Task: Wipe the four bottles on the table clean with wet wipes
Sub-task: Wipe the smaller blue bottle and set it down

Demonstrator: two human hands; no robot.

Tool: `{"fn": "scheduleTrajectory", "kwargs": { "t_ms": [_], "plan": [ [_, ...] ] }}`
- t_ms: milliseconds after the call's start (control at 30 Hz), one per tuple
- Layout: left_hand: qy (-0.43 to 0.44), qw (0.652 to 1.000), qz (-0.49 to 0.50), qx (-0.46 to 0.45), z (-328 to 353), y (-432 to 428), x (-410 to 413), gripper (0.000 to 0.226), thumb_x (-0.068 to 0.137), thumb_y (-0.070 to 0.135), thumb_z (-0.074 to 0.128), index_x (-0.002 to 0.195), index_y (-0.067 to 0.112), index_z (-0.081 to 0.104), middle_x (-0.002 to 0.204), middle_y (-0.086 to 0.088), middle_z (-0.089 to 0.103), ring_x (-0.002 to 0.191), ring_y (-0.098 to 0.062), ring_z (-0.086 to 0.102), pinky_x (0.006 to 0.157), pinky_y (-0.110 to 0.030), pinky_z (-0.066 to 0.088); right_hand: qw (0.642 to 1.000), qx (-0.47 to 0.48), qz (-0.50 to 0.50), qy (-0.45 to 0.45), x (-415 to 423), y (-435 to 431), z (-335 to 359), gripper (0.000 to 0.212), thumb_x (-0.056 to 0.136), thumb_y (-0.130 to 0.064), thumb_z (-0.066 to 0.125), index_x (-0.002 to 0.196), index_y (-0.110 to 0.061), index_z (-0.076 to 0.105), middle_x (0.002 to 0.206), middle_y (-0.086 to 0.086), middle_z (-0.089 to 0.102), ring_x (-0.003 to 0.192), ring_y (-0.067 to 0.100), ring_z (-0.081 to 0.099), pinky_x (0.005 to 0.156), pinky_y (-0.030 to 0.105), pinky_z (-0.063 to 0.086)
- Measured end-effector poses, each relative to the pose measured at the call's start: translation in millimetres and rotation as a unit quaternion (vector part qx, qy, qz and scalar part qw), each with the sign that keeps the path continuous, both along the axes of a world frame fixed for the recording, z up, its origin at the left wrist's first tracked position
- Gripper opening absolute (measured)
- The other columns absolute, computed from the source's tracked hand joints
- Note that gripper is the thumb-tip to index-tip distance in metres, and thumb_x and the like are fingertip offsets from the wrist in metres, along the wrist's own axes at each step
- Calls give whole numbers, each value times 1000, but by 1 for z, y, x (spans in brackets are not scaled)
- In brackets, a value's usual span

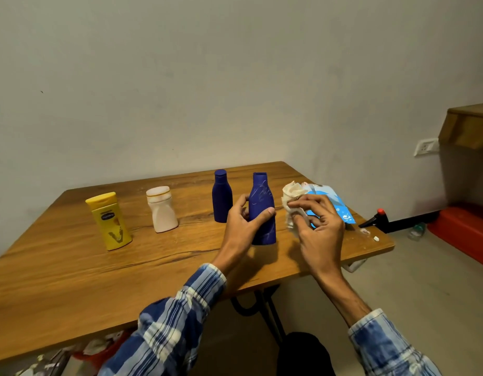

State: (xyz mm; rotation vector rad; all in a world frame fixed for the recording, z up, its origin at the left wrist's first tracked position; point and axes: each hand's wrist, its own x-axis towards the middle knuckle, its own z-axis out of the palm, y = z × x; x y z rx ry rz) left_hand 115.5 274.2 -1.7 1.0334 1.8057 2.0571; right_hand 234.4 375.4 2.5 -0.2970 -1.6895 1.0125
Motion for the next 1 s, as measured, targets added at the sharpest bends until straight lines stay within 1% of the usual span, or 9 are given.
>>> {"fn": "scheduleTrajectory", "kwargs": {
  "t_ms": [200, 300, 367, 467, 533, 700, 833, 900, 1000],
  "plan": [
    [-34, 995, -73, 58, 11, -48, 54, 42, 98, 14, 63, 136, 17, 48, 103, -18, 66, 76, -31, 69, 69, -42, 60, 995, 74, 60, 12, 33, -32, 31, 21, 90, 7, 65, 102, -9, 72, 120, 0, 66, 121, 14, 60, 89, 21, 55],
    [-41, 989, -118, 79, 14, -66, 74, 42, 103, 15, 56, 141, 24, 43, 101, -18, 67, 67, -36, 67, 68, -48, 59, 982, 176, 64, 5, 41, -51, 44, 25, 88, 10, 65, 105, -7, 70, 122, 0, 66, 122, 15, 58, 95, 26, 52],
    [-53, 985, -122, 107, 17, -75, 82, 36, 104, 18, 49, 140, 24, 46, 107, -11, 71, 74, -32, 70, 70, -44, 60, 970, 238, 53, -13, 45, -63, 46, 34, 86, 12, 64, 113, -8, 69, 124, 1, 65, 122, 18, 57, 100, 34, 49],
    [-82, 983, -83, 141, 18, -92, 89, 40, 99, 30, 40, 131, 13, 55, 117, -5, 71, 105, -21, 68, 88, -33, 56, 922, 373, 70, -75, 55, -86, 35, 51, 83, 10, 62, 130, -8, 64, 129, 6, 60, 122, 23, 53, 105, 37, 47],
    [-101, 982, -71, 142, 15, -104, 94, 39, 101, 33, 37, 126, 11, 58, 108, -2, 74, 102, -18, 69, 84, -29, 57, 898, 424, 83, -79, 62, -95, 30, 51, 83, 6, 64, 132, -8, 63, 127, 10, 60, 120, 25, 53, 101, 35, 50],
    [-109, 976, -140, 122, 18, -119, 114, 45, 102, 37, 35, 141, 19, 47, 97, -12, 66, 75, -24, 62, 68, -36, 51, 956, 292, 25, -7, 62, -92, 61, 43, 85, 6, 66, 124, -13, 70, 121, 5, 60, 114, 20, 52, 90, 35, 53],
    [-170, 966, -110, 162, 23, -131, 115, 37, 96, 39, 42, 116, 15, 62, 97, -7, 74, 93, -20, 68, 73, -31, 58, 890, 446, 73, -58, 70, -120, 51, 35, 87, 2, 62, 121, -5, 70, 119, 11, 61, 114, 25, 53, 99, 25, 46],
    [-182, 962, -111, 171, 23, -137, 116, 39, 93, 38, 44, 118, 15, 63, 99, -7, 74, 100, -25, 65, 78, -35, 57, 882, 458, 100, -47, 74, -122, 53, 35, 89, 0, 60, 123, -5, 69, 120, 11, 62, 114, 24, 53, 99, 26, 47],
    [-159, 958, -171, 164, 26, -138, 120, 51, 96, 33, 48, 146, 28, 49, 111, -13, 66, 89, -24, 62, 76, -41, 52, 955, 287, 75, -3, 68, -110, 70, 44, 88, 8, 62, 129, -9, 65, 121, 6, 59, 115, 17, 55, 92, 28, 54]
  ]
}}
